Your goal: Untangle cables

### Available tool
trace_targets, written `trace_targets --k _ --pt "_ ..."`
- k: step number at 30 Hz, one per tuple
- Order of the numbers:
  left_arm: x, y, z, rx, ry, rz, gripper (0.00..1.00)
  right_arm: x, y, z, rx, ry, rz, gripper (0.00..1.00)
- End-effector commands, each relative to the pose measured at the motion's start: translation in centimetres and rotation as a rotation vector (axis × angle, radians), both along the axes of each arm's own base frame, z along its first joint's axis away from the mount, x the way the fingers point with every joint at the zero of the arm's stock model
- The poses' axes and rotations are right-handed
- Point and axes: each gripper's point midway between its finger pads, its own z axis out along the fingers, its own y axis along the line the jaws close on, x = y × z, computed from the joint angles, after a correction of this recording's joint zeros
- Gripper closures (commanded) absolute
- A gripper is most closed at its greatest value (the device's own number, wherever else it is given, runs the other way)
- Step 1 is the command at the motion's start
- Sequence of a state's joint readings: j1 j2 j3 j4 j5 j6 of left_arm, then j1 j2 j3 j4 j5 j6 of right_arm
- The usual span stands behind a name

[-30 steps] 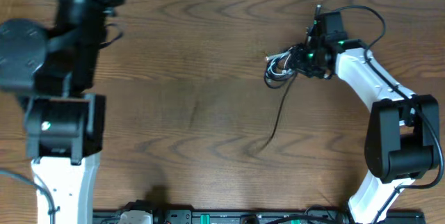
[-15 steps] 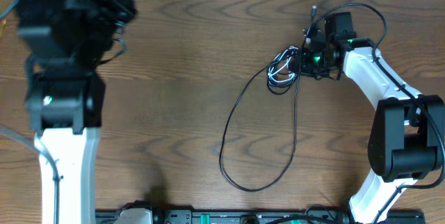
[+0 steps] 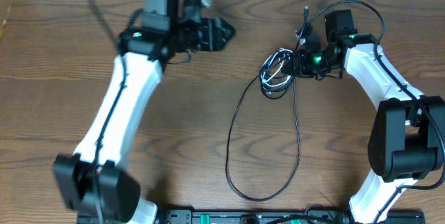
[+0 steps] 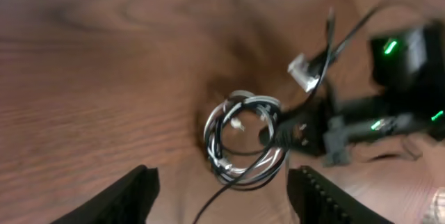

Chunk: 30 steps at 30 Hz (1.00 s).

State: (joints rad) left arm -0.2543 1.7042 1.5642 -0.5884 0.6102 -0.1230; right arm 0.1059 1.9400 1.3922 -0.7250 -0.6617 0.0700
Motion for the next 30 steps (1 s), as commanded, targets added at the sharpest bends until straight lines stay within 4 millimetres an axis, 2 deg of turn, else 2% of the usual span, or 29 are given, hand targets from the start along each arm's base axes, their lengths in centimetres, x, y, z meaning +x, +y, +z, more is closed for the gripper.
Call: trace_targets --k 1,6,17,26,30 --pt "-0.4 -2.4 -2.4 0.024 0.008 -0.124 0.32 0.2 0.8 1.8 0.056 -0.049 0.049 0.99" --pt "-1.6 -5.7 -6.1 0.026 0.068 -0.248 0.32 0.2 0.8 1.7 0.055 -0.054 0.054 0.99" --pt "-4.4 -7.1 -8.8 0.081 0.125 -0.353 0.32 0.1 0.8 1.7 0.054 -0.050 0.054 0.99" --pt "-4.2 -10.2 -12.2 0.086 0.116 -0.409 0.32 0.1 0.8 1.7 0.054 -0.050 0.054 0.99" --pt "-3.6 -10.8 -13.6 0.084 0.114 -0.412 0.32 0.1 0.8 1.7 0.054 -0.050 0.054 0.99"
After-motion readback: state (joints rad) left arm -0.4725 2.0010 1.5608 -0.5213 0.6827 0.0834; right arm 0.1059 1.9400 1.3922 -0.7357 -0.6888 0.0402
